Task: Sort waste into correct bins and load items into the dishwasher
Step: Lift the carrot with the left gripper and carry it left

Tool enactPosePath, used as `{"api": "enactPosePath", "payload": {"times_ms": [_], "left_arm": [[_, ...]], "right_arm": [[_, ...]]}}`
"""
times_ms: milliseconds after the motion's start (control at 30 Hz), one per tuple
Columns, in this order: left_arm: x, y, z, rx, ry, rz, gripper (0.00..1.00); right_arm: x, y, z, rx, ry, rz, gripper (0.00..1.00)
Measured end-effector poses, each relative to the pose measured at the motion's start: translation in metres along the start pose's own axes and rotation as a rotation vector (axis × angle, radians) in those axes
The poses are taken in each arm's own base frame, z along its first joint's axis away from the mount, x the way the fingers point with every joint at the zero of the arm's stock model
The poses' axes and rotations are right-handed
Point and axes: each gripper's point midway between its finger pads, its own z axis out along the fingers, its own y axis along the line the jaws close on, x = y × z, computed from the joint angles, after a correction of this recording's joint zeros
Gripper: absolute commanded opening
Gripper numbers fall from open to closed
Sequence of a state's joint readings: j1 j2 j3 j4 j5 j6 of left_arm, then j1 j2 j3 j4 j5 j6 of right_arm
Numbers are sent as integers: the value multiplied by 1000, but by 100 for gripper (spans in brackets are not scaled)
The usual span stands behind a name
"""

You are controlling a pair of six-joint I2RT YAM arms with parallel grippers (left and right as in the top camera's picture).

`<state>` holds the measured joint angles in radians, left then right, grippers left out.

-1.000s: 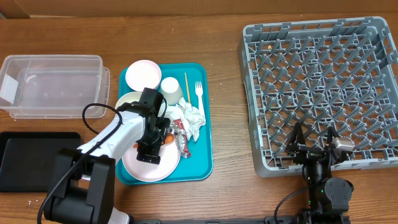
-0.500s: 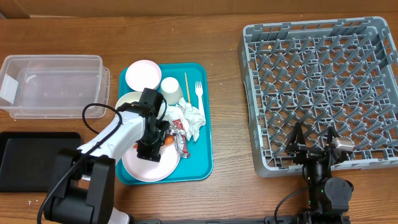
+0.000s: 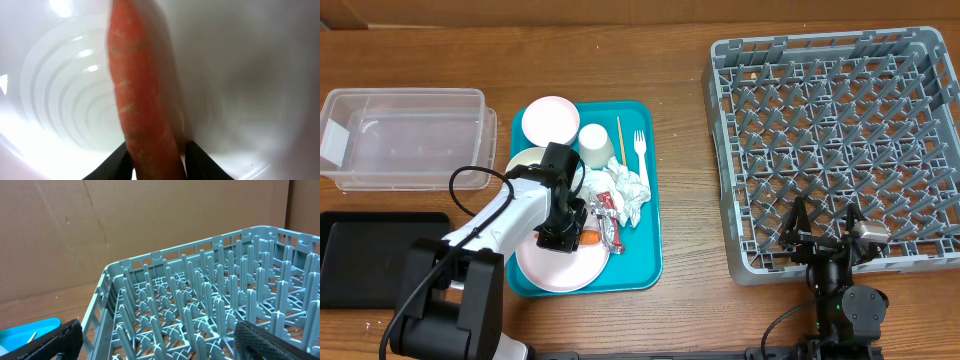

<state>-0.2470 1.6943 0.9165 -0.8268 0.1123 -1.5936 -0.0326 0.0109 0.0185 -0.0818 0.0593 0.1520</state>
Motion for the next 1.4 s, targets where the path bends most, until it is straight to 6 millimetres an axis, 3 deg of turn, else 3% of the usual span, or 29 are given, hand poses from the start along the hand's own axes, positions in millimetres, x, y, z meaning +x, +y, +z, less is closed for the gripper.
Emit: {"api": "enactPosePath", "payload": {"times_ms": [300, 467, 867, 1033, 1200, 1333, 1400], "left_arm": [[1, 6, 0, -23, 8, 0, 19], [1, 7, -1, -29, 16, 18, 18], [-2, 33, -9, -178, -1, 51, 13], [-2, 32, -37, -222, -12, 75, 4], [-9, 28, -70, -218, -14, 91, 9], [-37, 31, -102, -162, -46, 29, 9], [-62, 33, -116, -114, -53, -34, 10]], "right_arm": [[0, 0, 0, 1, 1, 0, 100], [0, 0, 0, 0, 1, 0, 100], [0, 0, 0, 0, 0, 0, 100], [0, 0, 0, 0, 0, 0, 100], [0, 0, 0, 0, 0, 0, 100], [0, 0, 0, 0, 0, 0, 100], [0, 0, 0, 0, 0, 0, 100]]}}
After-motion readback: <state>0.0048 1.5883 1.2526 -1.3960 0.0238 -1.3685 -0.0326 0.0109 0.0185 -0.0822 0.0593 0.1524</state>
